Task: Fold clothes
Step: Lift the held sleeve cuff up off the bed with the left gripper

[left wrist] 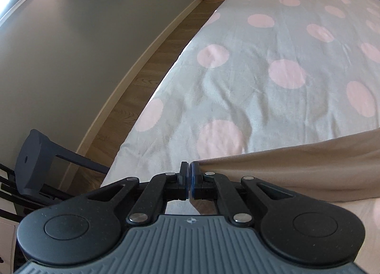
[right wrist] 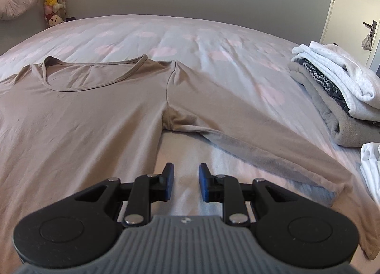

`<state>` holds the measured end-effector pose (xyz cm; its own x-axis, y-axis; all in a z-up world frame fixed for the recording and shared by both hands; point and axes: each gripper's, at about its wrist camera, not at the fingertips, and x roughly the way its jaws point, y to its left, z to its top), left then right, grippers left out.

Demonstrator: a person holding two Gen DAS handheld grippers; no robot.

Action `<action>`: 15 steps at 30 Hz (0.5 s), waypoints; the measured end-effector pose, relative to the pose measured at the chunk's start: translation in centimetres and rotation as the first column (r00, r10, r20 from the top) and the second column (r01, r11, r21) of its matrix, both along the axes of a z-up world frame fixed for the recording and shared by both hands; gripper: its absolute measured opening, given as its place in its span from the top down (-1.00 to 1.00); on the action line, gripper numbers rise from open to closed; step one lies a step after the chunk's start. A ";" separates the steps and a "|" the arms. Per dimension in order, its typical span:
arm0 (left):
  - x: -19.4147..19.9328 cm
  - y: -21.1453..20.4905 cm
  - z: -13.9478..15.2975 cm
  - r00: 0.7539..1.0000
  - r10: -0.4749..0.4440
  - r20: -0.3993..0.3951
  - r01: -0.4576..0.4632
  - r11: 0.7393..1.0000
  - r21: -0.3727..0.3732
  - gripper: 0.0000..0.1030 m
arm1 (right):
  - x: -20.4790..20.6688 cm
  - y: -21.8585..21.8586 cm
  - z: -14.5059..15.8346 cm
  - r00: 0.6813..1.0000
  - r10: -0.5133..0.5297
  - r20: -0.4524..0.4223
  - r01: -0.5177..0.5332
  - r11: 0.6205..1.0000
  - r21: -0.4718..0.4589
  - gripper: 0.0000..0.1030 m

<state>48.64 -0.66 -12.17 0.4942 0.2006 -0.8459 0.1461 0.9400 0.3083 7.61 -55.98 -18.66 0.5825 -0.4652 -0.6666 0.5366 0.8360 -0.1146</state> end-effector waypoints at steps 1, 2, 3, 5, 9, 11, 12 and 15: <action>0.4 -0.1 -0.7 1.000 -0.003 -0.010 0.003 1.000 0.004 1.00 | 0.2 -0.1 -0.2 1.000 -0.004 -0.007 0.004 1.000 0.000 0.50; 0.6 -0.2 -1.5 1.000 -0.005 -0.019 0.005 1.000 0.008 0.99 | 0.4 -0.2 -0.4 1.000 -0.006 -0.015 0.006 1.000 0.001 0.50; 0.8 -0.4 -2.1 1.000 -0.006 -0.029 0.006 1.000 0.011 0.99 | 0.5 -0.3 -0.5 1.000 -0.006 -0.019 0.006 1.000 0.000 0.50; 1.1 -0.5 -3.4 0.999 -0.006 -0.046 0.007 1.000 0.019 0.99 | 0.8 -0.4 -0.8 1.000 -0.005 -0.024 0.005 1.000 -0.004 0.50; 0.9 -0.3 -4.9 0.998 0.010 -0.060 -0.008 1.000 0.021 0.93 | 0.9 -0.5 -0.9 1.000 -0.003 -0.025 0.003 1.000 -0.013 0.47; 0.6 0.3 -4.6 0.998 0.029 -0.051 -0.029 1.000 0.001 0.71 | 0.7 -0.6 -0.9 1.000 -0.012 -0.022 0.011 1.000 -0.014 0.33; 0.4 0.6 -4.4 0.998 0.040 -0.045 -0.041 0.999 -0.010 0.63 | 0.6 -0.6 -0.8 1.000 -0.015 -0.018 0.015 1.000 -0.010 0.29; -0.2 1.9 -2.6 0.998 0.066 0.007 -0.065 0.995 -0.079 0.37 | 0.3 -0.8 -0.7 1.000 -0.025 -0.006 0.025 1.000 0.004 0.23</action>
<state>48.48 1.22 -14.81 0.4904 0.1660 -0.8556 0.0811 0.9687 0.2345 7.94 -56.82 -19.35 0.5664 -0.4772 -0.6720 0.5567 0.8227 -0.1150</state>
